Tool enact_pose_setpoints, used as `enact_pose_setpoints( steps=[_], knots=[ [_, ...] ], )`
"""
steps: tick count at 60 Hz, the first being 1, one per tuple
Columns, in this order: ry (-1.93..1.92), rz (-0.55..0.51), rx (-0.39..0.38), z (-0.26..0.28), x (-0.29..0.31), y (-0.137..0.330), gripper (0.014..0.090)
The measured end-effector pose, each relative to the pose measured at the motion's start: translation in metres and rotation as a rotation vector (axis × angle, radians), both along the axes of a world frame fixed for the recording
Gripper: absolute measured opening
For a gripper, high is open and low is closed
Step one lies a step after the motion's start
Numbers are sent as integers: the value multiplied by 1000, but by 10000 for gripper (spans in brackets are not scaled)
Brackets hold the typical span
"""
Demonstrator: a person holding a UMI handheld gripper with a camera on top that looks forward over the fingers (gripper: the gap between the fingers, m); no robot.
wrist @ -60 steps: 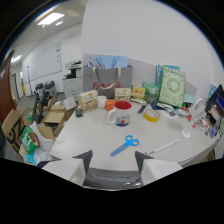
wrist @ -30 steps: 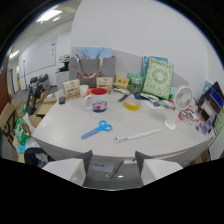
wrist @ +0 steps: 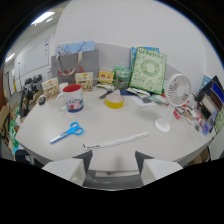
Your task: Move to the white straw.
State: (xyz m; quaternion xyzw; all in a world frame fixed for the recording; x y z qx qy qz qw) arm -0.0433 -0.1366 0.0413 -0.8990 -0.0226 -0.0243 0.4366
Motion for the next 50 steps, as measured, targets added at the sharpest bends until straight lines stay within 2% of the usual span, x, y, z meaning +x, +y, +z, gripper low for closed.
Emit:
enact_pose_setpoints(
  steps=[26,50],
  knots=[
    [33,7,0,-27,20,88,845],
    [45,25,-15,-34,17,99,844]
  ],
)
